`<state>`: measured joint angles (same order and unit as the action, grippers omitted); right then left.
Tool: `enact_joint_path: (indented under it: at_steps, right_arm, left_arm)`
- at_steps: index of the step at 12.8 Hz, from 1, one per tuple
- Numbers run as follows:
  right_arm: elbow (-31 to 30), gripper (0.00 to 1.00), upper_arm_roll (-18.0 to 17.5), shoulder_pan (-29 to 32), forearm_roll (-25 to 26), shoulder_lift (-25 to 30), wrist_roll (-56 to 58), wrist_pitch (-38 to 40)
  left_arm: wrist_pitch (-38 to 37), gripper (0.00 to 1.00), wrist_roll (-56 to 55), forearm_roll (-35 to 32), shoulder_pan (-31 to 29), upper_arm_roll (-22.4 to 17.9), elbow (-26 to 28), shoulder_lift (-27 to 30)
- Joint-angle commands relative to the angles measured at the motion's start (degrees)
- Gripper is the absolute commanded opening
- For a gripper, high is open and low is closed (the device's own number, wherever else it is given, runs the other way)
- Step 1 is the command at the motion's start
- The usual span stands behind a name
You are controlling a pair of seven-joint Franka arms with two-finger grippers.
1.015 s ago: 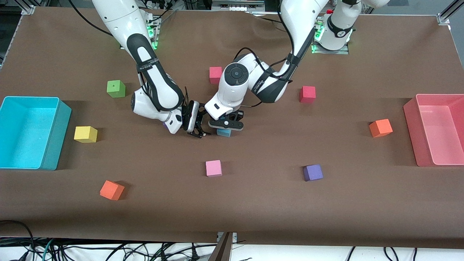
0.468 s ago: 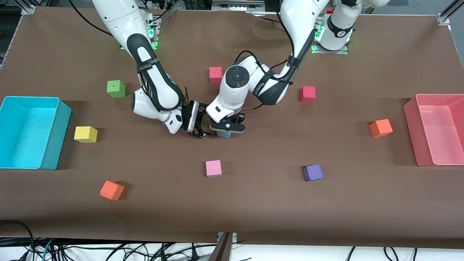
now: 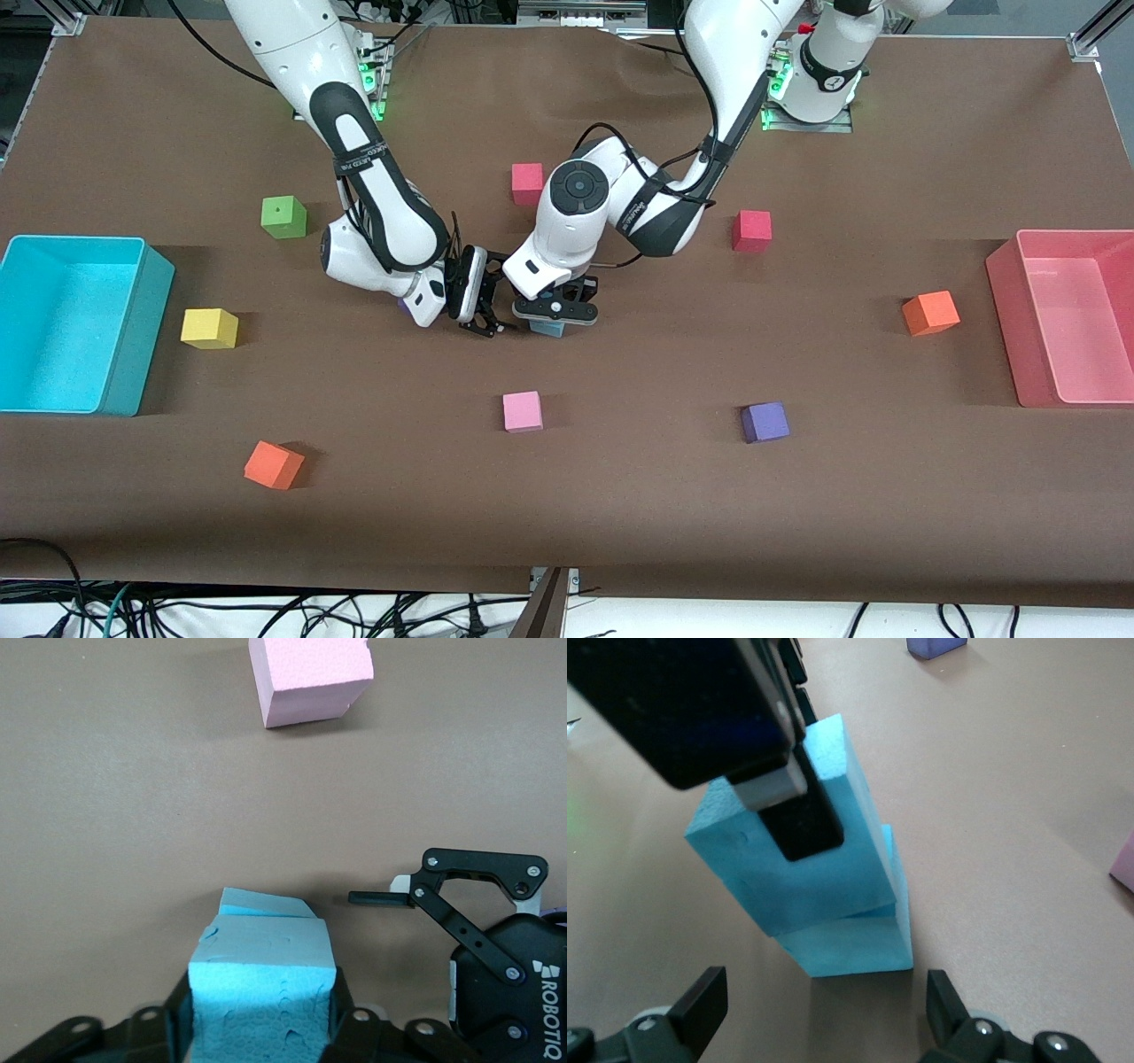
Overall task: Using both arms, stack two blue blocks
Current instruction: 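Lower the cube onto the placed cube and open the left gripper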
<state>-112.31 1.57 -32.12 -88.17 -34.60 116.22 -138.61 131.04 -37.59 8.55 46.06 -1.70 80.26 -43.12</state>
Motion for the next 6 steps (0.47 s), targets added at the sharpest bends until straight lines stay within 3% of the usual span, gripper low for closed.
enact_joint_path:
  at_steps: [1, 4, 6]
  right_arm:
    - [0.2, 0.99, -0.4, 0.6, -1.3, 0.1, 1.6, 0.7]
    - [0.2, 0.99, -0.3, 0.6, -1.2, 0.3, 1.6, 0.8]
    - [0.1, 0.99, -0.3, 1.0, -1.0, 0.6, 1.5, 0.8]
  left_arm:
    - [-0.1, 1.00, 0.2, 0.9, 1.1, -1.3, -1.3, -0.8]
    - [-0.2, 1.00, 0.2, 1.0, 1.1, -1.3, -1.3, -0.4]
    - [-2.4, 1.00, 0.5, 0.8, 0.4, -2.3, -0.5, 2.8]
